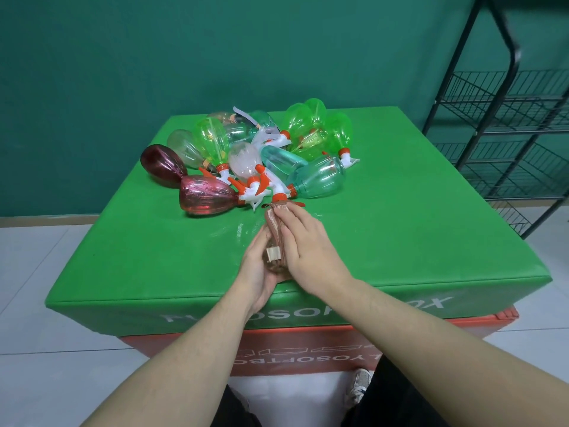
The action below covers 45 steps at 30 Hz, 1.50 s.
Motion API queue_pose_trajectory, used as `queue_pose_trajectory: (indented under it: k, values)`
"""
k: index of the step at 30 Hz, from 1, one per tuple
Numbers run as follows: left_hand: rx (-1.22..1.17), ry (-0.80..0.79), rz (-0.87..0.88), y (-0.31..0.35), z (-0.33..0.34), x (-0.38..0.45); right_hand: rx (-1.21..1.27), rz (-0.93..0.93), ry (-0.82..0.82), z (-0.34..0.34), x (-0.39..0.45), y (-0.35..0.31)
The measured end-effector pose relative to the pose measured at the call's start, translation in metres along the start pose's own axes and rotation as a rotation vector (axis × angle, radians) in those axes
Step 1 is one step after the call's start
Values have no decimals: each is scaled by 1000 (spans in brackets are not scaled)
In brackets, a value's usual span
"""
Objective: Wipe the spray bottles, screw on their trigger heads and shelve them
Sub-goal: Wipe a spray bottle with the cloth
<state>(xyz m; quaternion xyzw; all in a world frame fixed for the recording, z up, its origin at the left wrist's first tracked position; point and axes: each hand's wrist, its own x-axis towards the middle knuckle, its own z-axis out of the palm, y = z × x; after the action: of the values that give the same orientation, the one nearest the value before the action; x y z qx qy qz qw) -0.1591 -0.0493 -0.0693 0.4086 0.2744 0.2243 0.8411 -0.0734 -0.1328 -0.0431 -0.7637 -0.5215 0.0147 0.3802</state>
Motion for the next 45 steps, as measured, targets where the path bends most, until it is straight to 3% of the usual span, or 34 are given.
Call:
queue_pose_trajectory:
  k: [11,16,23,33,45]
  values:
    - [30,49,8,-4,-4,8,35,-22,-9,12,-45,2]
    - [3,94,38,-15,-8,19,35,-18,-7,5,-43,1]
    - [50,40,55,-5,0,9,-10,-44,39,0,-15,-4]
    - [135,-3,22,-1,2,0,15,223,-75,-4,37,-11]
    - [112,32,34,-5,5,3,25,107,-80,-2,12,-9]
